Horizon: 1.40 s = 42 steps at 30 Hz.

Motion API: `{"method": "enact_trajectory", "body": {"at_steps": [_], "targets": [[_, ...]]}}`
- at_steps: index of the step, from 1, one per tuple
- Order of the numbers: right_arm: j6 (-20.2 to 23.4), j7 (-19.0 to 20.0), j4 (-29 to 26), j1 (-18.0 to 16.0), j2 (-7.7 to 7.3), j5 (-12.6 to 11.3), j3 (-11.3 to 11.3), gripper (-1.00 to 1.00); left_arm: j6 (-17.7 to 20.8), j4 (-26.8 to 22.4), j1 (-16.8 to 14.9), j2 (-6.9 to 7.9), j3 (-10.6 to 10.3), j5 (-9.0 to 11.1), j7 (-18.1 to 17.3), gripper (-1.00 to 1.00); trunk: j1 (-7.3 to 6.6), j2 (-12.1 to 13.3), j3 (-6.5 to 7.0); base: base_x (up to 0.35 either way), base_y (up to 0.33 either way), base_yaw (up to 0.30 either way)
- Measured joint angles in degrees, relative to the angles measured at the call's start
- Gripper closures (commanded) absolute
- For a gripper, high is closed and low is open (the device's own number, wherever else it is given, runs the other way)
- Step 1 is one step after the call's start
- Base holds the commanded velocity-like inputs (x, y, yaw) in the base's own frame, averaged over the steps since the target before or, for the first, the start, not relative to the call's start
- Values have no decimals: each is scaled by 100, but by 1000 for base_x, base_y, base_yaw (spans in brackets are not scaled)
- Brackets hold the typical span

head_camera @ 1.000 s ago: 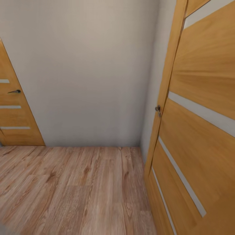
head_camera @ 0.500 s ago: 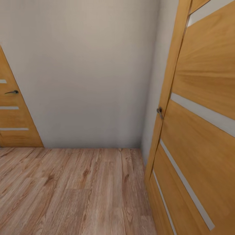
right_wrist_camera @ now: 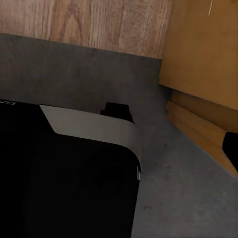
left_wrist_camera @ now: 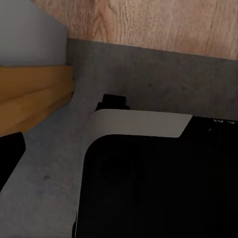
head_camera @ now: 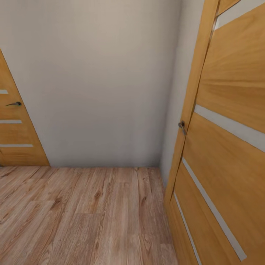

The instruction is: Move the two storage containers from the living room to the garage. In the garage, place one container on the floor and stack the other container on top of it (either order is fine).

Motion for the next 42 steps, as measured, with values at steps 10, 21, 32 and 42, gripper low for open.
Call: {"method": "enact_trajectory", "body": {"at_steps": [10, 21, 32, 42], "targets": [[0, 1, 0, 0, 0, 0, 0, -100, 4, 0, 0, 5, 0, 0, 0, -100, -3, -1, 0, 221, 1, 0], [-1, -5, 0, 0, 0, 0, 0, -100, 0, 0, 0, 5, 0, 0, 0, -100, -1, 0, 0, 242, 0, 2], [-14, -6, 0, 0, 0, 0, 0, -100, 0, -1, 0, 5, 0, 0, 0, -100, 0, 0, 0, 13, 0, 152], [-9, -5, 0, 0, 0, 0, 0, -100, 0, 0, 0, 5, 0, 0, 0, -100, -2, 0, 0, 47, 0, 7]]}}
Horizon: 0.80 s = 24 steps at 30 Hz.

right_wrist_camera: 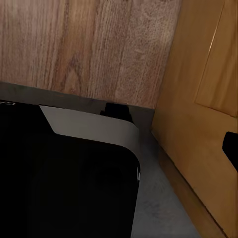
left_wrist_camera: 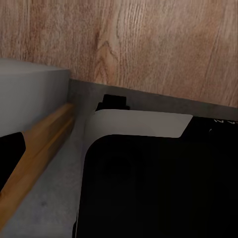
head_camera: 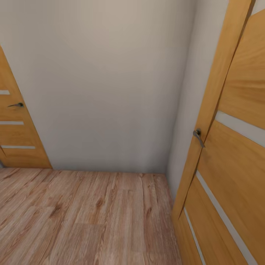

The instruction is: Move the two storage containers from the living room to the garage. In the garage, place one container on the floor and stack the other container on top of it (either order is fine).

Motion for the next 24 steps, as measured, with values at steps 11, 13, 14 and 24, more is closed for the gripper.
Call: {"method": "enact_trajectory", "body": {"at_steps": [11, 13, 14, 24], "targets": [[0, 0, 0, 0, 0, 0, 0, -100, 0, 0, 0, 9, 0, 0, 0, -100, -2, 0, 0, 298, 0, 0], [0, 0, 0, 0, 0, 0, 0, -100, 0, 0, 0, 9, 0, 0, 0, -100, -2, 0, 0, 320, 0, 0], [0, 0, 0, 0, 0, 0, 0, -100, 0, 0, 0, 9, 0, 0, 0, -100, -2, 0, 0, 320, 0, 0], [0, 0, 0, 0, 0, 0, 0, -100, 0, 0, 0, 9, 0, 0, 0, -100, -2, 0, 0, 315, 0, 0]]}}
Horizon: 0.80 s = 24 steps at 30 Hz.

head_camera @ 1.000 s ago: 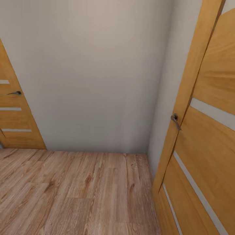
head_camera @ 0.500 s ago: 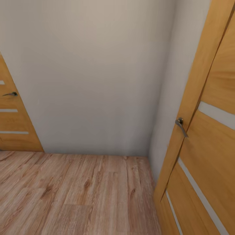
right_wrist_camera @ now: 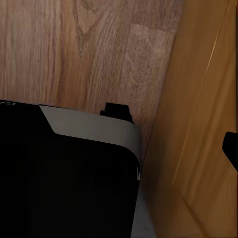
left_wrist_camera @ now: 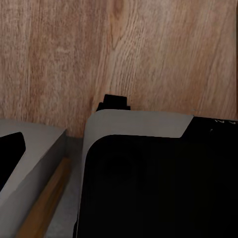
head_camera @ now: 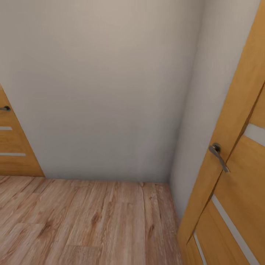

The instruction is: Move the two storage containers from the living room to the garage. In the garage, place one container on the floor and stack the other container on top of it (either order is fine).

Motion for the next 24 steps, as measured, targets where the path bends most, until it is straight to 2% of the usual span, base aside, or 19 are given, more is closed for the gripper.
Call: {"method": "enact_trajectory", "body": {"at_steps": [4, 9, 20, 24], "targets": [[0, 0, 0, 0, 0, 0, 0, -100, 0, 0, 0, 0, 0, 0, 0, -100, 0, 0, 0, 258, 0, 0], [-2, 1, -1, 0, 0, 0, 0, -100, 0, 0, 0, 8, 0, 0, 0, -100, 3, 0, 0, 66, 0, 10], [-16, 0, -1, 0, 0, 0, 0, -100, 0, -1, 1, 1, 0, 0, 0, -100, 3, 0, 0, 3, 0, 229], [-16, 0, 0, 0, -4, 0, 0, -100, 0, -1, 0, 0, 0, 0, 0, -100, 3, 0, 0, 0, 0, 77]]}}
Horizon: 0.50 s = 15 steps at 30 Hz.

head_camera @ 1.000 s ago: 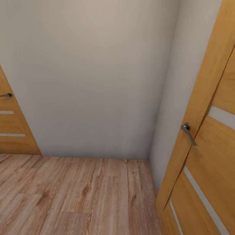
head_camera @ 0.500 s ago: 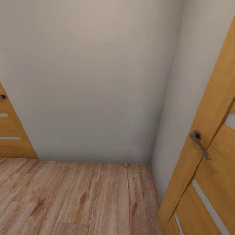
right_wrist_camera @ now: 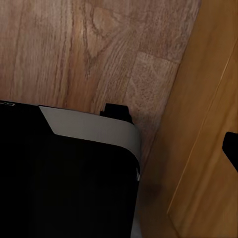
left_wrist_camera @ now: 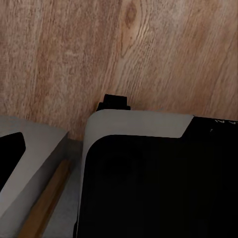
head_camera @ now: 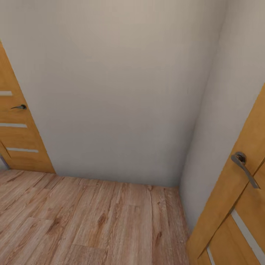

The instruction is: Move the two storage containers from the living room to the garage. In the garage, place one container on the floor and stack the other container on top of it (either order is fine).

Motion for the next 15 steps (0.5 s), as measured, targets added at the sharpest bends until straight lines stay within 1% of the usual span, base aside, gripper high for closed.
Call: {"method": "enact_trajectory", "body": {"at_steps": [3, 5, 15], "targets": [[-2, 0, 0, 0, -1, 0, 0, -100, 0, 0, 0, 0, 0, 0, 0, -100, 0, 0, 0, 10, 0, 14], [-2, 0, 0, 0, -1, 0, 0, -100, 1, 0, 0, 0, 0, 0, 0, -100, -1, 0, 0, 134, 0, 5], [-2, 0, 0, 0, 4, 0, 0, -100, 4, 1, 0, 2, 0, 0, 0, -100, -3, -1, 0, 294, 0, 1]]}}
